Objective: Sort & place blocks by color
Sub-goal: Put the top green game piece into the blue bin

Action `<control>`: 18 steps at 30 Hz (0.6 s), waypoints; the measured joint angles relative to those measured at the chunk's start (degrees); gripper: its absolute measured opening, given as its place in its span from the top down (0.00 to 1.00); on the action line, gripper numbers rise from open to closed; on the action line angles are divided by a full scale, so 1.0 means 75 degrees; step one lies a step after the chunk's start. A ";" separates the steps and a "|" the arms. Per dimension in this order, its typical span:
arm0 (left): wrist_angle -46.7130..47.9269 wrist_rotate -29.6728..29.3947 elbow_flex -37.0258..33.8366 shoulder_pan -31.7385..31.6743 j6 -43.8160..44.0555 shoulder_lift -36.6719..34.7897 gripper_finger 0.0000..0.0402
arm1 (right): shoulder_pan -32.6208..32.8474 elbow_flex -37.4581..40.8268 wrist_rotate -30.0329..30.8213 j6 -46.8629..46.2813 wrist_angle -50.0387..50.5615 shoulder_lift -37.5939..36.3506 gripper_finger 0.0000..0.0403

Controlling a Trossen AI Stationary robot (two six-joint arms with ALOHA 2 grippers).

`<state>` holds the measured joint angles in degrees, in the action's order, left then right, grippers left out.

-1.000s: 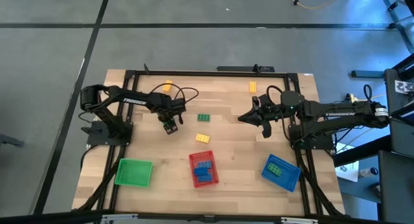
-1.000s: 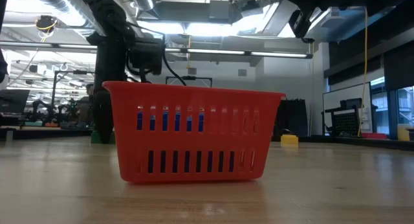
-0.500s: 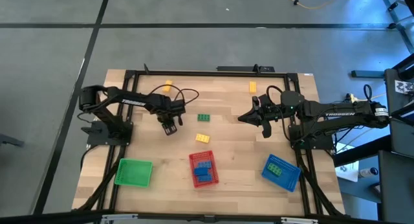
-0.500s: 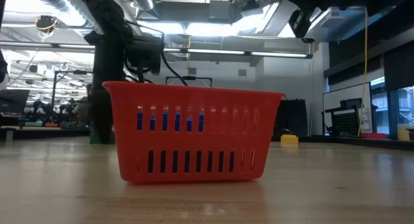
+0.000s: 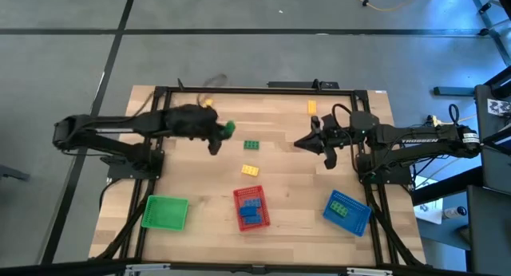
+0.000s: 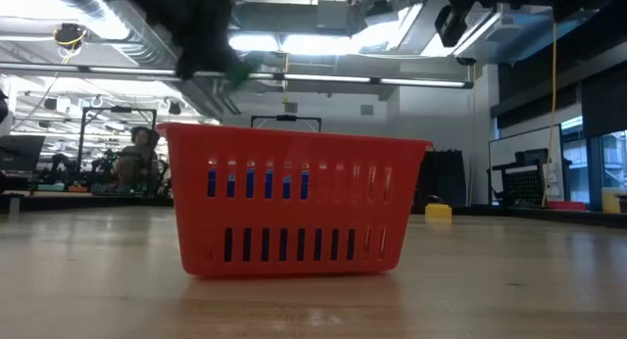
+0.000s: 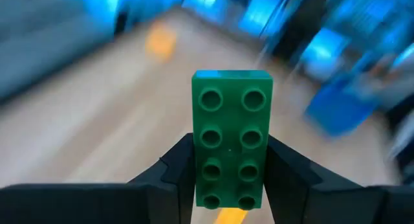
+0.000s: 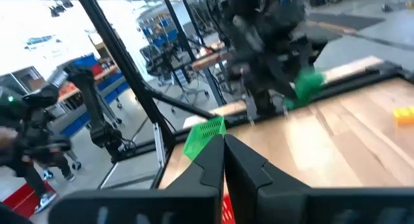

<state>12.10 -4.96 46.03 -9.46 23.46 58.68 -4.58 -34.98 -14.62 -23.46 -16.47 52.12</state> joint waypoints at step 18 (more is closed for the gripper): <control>-0.3487 -0.0846 0.0007 0.1385 -0.0858 0.0074 0.68 | -0.0003 -0.0003 0.0344 -0.1461 -0.0816 0.0021 0.69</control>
<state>-14.06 -11.31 46.09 0.93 17.02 59.24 -4.60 -35.00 -12.04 -34.41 -22.59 52.28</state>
